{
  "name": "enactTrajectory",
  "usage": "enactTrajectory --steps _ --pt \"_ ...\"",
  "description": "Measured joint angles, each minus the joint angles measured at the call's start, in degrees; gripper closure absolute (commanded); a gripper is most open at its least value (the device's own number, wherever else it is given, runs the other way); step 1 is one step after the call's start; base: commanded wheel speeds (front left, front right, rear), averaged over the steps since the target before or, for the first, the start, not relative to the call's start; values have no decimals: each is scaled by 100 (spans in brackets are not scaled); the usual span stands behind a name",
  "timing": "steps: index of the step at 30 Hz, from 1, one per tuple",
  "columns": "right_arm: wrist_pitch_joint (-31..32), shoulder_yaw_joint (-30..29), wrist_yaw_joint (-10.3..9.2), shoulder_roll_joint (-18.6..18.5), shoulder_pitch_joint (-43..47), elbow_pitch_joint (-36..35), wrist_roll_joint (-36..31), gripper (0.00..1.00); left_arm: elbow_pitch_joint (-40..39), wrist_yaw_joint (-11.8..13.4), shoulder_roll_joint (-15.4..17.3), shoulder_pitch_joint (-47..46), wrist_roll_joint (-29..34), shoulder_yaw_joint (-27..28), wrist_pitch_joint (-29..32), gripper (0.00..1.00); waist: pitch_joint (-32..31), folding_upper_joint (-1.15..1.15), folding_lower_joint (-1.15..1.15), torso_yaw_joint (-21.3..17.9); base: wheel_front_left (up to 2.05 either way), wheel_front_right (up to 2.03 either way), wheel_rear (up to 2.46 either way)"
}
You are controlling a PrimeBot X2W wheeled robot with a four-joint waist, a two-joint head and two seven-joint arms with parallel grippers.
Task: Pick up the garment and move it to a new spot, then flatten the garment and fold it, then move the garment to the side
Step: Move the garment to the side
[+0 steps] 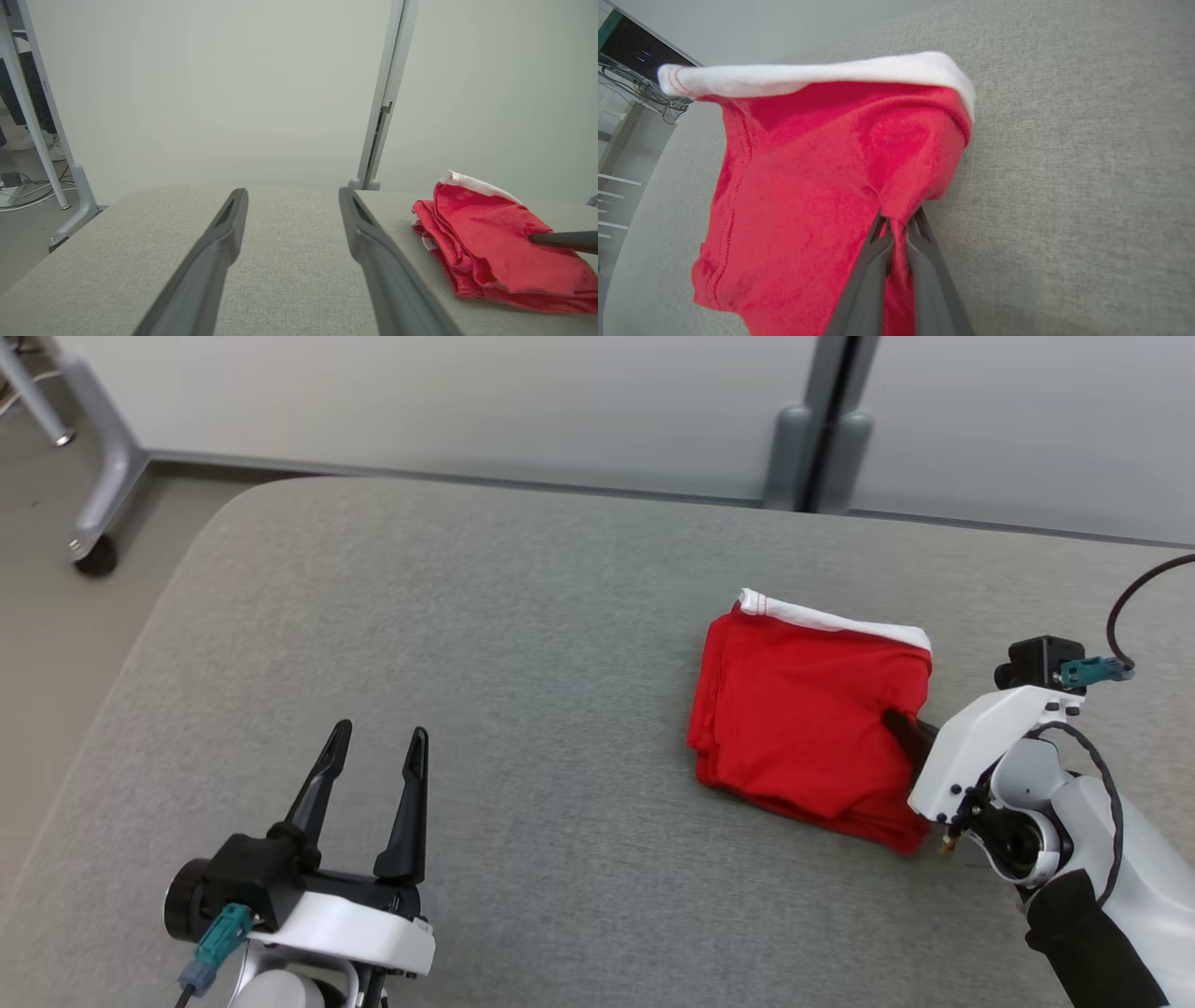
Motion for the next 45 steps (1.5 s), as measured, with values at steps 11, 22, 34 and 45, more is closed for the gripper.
enactTrajectory --steps 11,22,34,45 --pt "625 646 -1 -615 205 -1103 401 100 -140 -58 -19 174 26 -126 1 0 -356 0 0 -1220 0 0 0" --pt "555 976 -1 -1029 229 -2028 247 100 -208 -122 -42 90 56 -350 0 0 -359 0 0 -2886 0 0 0" --pt "-237 1779 -1 -1866 -678 -2198 221 100 -211 -175 155 -344 153 -547 98 0 400 0 0 -3149 0 0 0" --pt "-773 2643 0 -2320 -1758 -2548 1193 100 -304 -200 376 -596 191 -623 270 0 975 0 1 -2815 0 0 0"
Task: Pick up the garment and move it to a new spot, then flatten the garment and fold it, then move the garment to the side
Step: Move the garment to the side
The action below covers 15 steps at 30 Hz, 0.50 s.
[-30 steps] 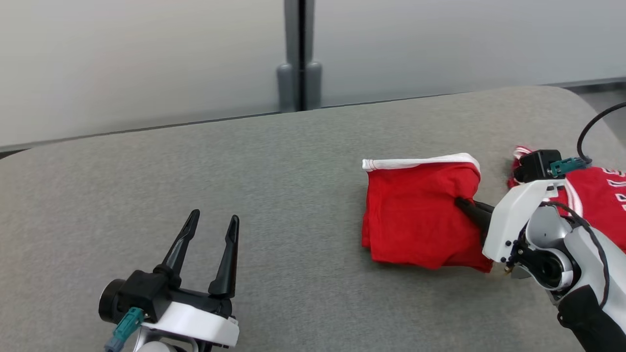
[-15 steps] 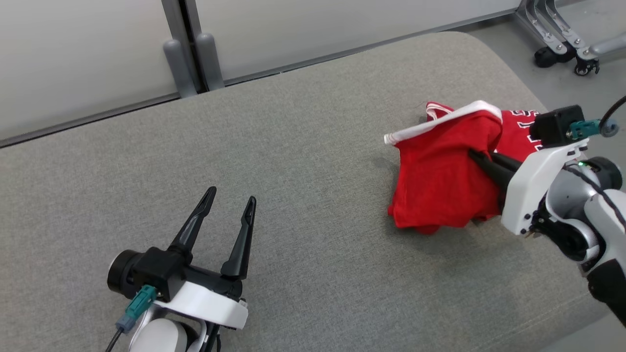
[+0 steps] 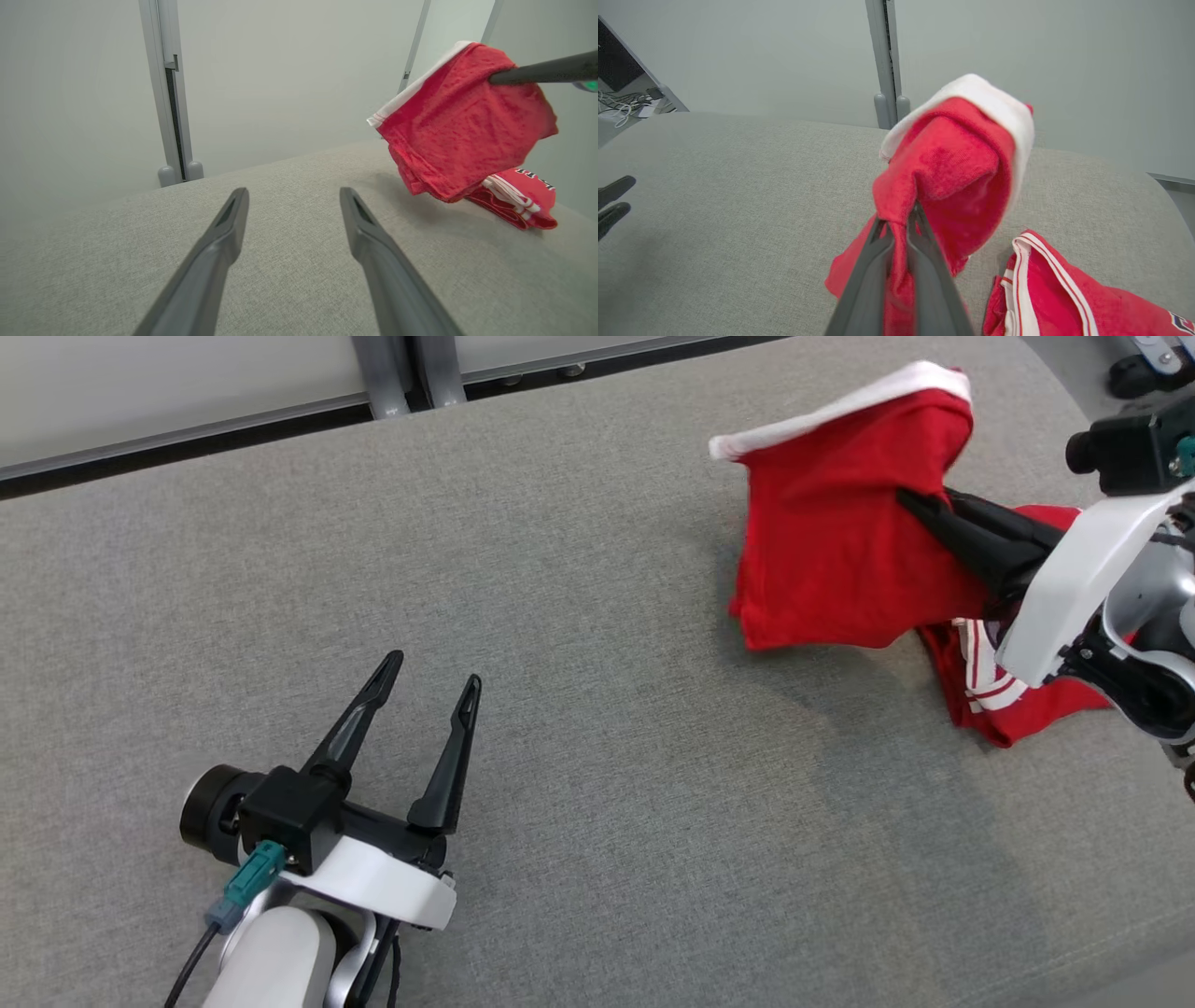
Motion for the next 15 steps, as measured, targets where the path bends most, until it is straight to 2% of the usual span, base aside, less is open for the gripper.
enactTrajectory --steps 7,12,15 --pt "266 750 0 -517 -339 103 252 100 -87 7 47 -76 3 -21 63 0 175 0 0 167 0 0 0" --pt "377 934 0 -965 -443 559 264 100 -122 51 69 -75 -5 -22 68 0 257 0 0 221 0 0 0" --pt "454 1011 0 -1093 -517 883 126 100 -158 62 103 -75 -22 -22 100 0 317 0 0 218 0 0 0"
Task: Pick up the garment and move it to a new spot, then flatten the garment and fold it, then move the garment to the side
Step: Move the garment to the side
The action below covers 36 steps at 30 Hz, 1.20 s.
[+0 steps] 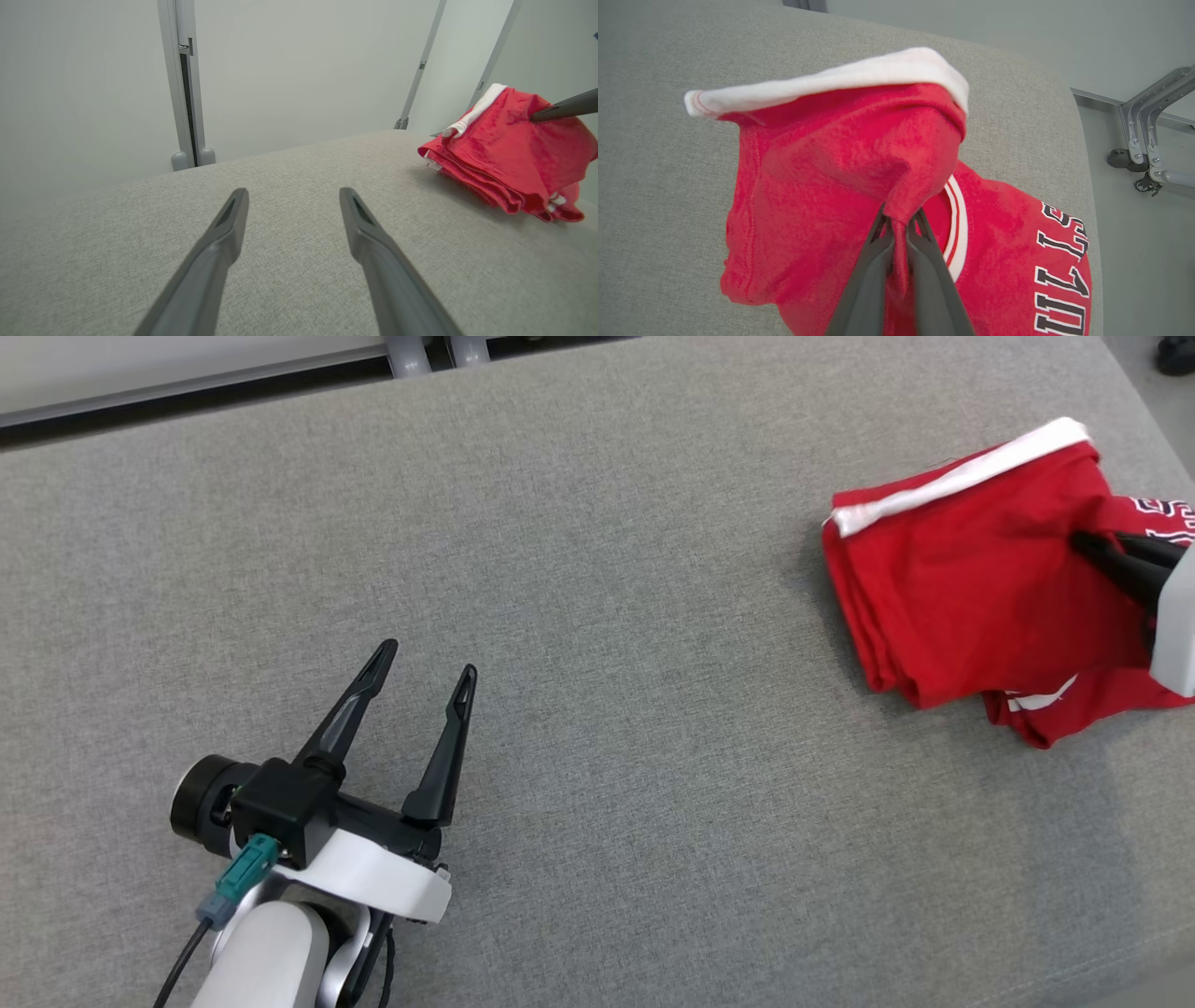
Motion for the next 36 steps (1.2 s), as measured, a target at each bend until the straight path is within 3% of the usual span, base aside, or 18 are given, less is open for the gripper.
enactTrajectory --steps 7,14,15,16,17,18,19,26,36 --pt "260 157 1 20 -283 851 -431 100 -113 18 76 -70 1 -24 70 0 198 0 0 -33 0 0 0" --pt "256 149 2 589 -614 2179 -1172 100 -158 16 112 -129 -1 -69 127 0 323 0 0 -24 0 0 0" --pt "219 131 2 668 -657 2371 -1244 94 -162 16 113 -147 -1 -79 129 0 330 0 0 -1 0 0 0" --pt "169 116 2 732 -704 2552 -1337 66 -165 18 112 -165 -1 -90 127 0 333 0 0 27 0 0 0" --pt "55 91 2 794 -744 2729 -1452 66 -166 21 112 -179 -1 -93 126 0 332 0 0 53 0 0 0" --pt "-43 58 2 860 -773 2902 -1539 13 -164 26 112 -183 -2 -98 124 0 326 0 0 80 0 0 0" --pt "-157 10 1 996 -793 3183 -1631 0 -138 46 101 -183 -12 -112 109 0 290 0 0 126 0 0 0" --pt "-812 -54 1 1279 -823 3571 -1973 0 -1 127 79 -54 -130 -27 -65 0 -79 0 0 226 0 0 0" --pt "-2454 -595 1 1355 -572 2910 -2109 0 -4 402 210 459 -375 441 -238 0 -1065 0 0 363 0 0 0"
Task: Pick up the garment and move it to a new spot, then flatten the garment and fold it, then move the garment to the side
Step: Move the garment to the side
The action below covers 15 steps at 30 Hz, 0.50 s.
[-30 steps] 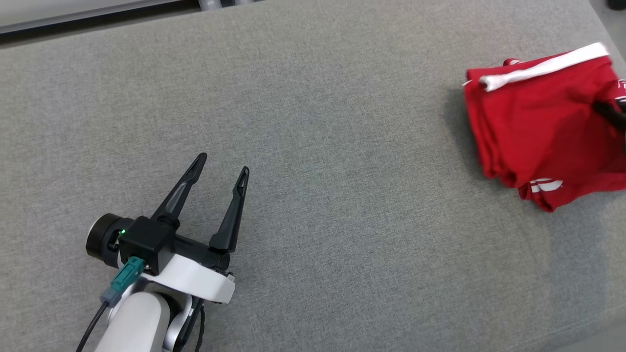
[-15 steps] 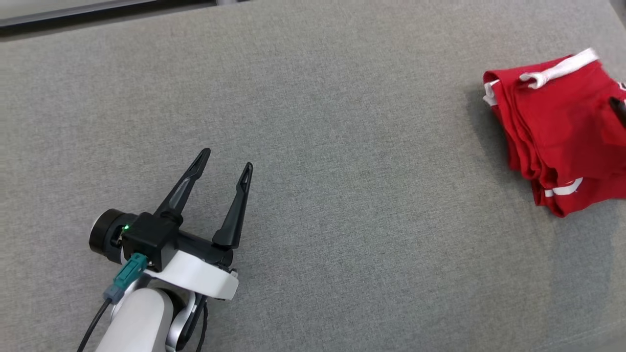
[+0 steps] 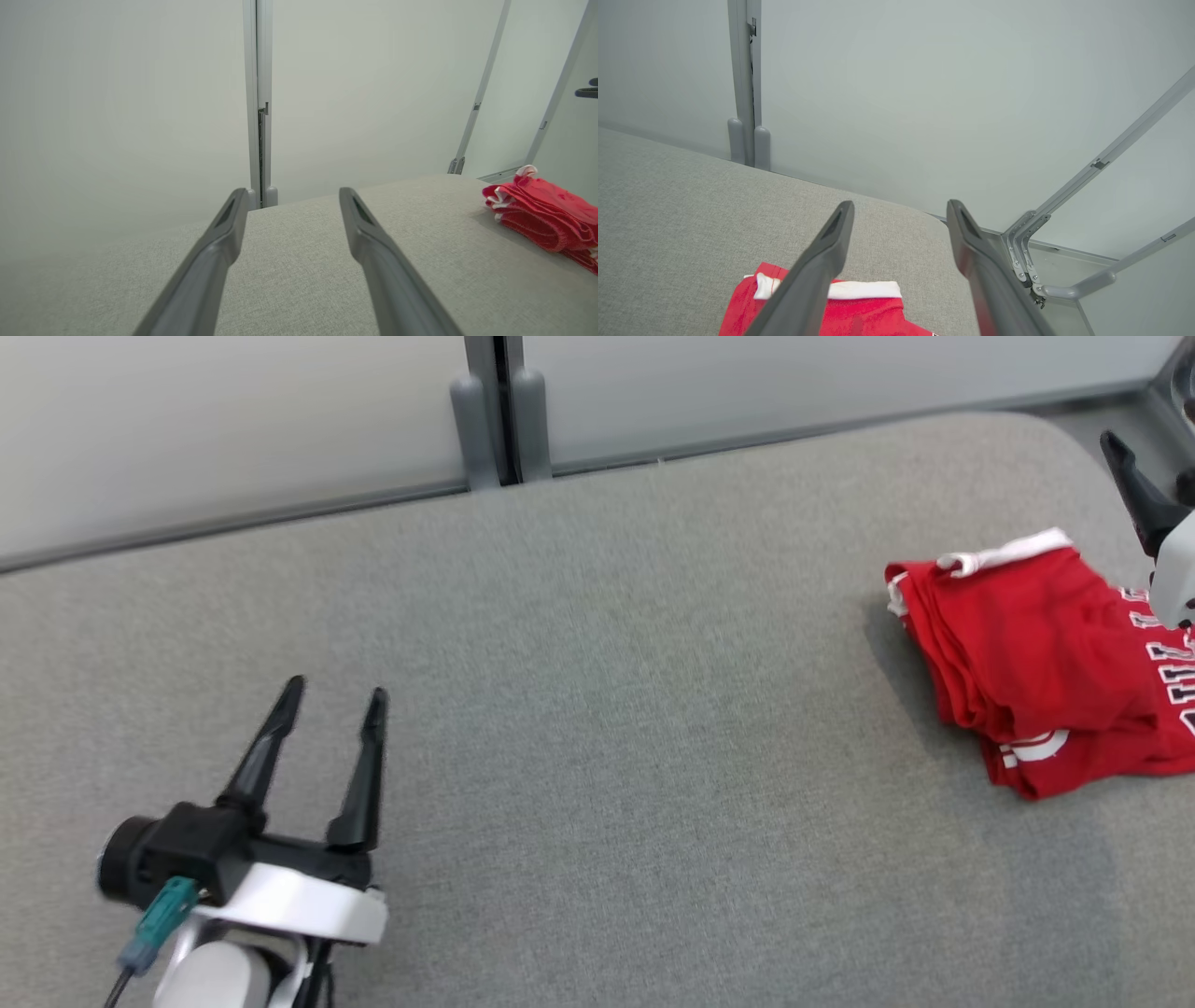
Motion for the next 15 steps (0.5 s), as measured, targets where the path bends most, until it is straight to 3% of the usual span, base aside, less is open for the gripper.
enactTrajectory --steps 5,9,15 --pt "-337 -591 0 -3 507 -502 -222 0 -179 182 192 264 -20 247 13 0 -463 0 0 125 0 0 0" --pt "-366 -1257 0 0 1204 -1198 -490 0 -261 367 149 531 -339 512 193 0 -770 0 0 245 0 0 0" --pt "-374 -2748 0 202 2791 -2394 -978 0 -389 412 79 748 -583 655 205 0 -986 0 0 508 0 0 0"
